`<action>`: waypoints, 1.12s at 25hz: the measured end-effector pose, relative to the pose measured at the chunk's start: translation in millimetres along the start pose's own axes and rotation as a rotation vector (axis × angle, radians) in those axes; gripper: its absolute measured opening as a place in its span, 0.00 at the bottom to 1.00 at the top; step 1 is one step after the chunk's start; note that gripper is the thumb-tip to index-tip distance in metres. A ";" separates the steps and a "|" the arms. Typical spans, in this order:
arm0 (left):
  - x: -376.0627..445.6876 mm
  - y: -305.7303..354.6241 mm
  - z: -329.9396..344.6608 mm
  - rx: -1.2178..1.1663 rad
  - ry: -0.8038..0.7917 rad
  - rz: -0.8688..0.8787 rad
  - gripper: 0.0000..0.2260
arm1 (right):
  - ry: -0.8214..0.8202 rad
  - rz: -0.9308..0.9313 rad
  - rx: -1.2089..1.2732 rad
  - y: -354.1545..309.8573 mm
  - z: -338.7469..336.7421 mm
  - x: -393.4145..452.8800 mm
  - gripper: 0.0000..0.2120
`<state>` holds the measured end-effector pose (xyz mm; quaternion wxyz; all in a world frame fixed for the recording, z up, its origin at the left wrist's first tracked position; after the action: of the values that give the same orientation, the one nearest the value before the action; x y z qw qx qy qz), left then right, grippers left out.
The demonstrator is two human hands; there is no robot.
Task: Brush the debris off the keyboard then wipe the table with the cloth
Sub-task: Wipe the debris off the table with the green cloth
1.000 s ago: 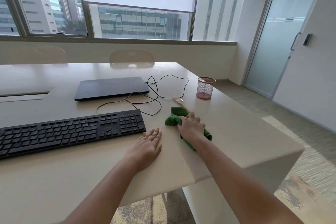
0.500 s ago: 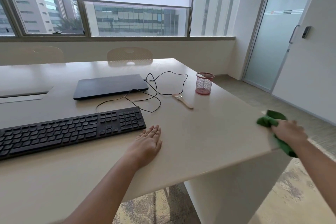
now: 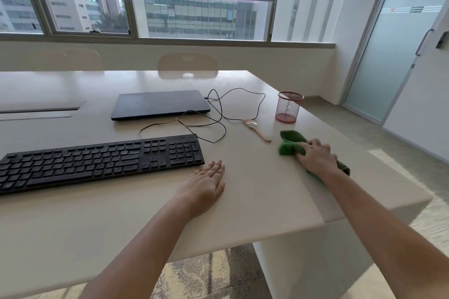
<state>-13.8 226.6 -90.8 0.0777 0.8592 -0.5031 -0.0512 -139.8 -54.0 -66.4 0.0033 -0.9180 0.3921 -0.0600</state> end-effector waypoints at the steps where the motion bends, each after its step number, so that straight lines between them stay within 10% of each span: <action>1: 0.5 0.2 0.3 -0.002 -0.006 -0.002 0.24 | 0.007 0.071 0.020 13.2 -0.9 4.0 0.19; 7: -8.6 2.8 -3.5 -0.004 0.061 -0.031 0.23 | 0.101 0.739 0.218 138.4 -16.2 -33.9 0.25; 11: -32.2 -9.5 -12.4 -0.015 0.103 -0.041 0.24 | 0.334 0.440 0.181 64.3 -53.1 -51.6 0.19; 21: -172.9 -150.9 -41.7 -0.014 0.196 -0.348 0.23 | 0.104 -0.375 0.306 -268.2 -46.6 -161.6 0.28; 28: -278.3 -259.6 -53.4 -0.173 0.252 -0.690 0.23 | 0.079 -0.593 0.283 -437.9 -32.1 -251.5 0.29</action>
<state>81.5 598.9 -83.6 0.1896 0.9679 -0.1646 -0.0104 -0.8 431.7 -38.3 0.0980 -0.9795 0.0953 -0.1480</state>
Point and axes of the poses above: each hand's wrist, its own x-axis towards the middle knuckle, its own z-axis out of the palm, y = z × x, the point moved 5 cm from there along x, towards the middle knuckle, and after that the axes turned 1 degree about -y, right-handed, at the moved point
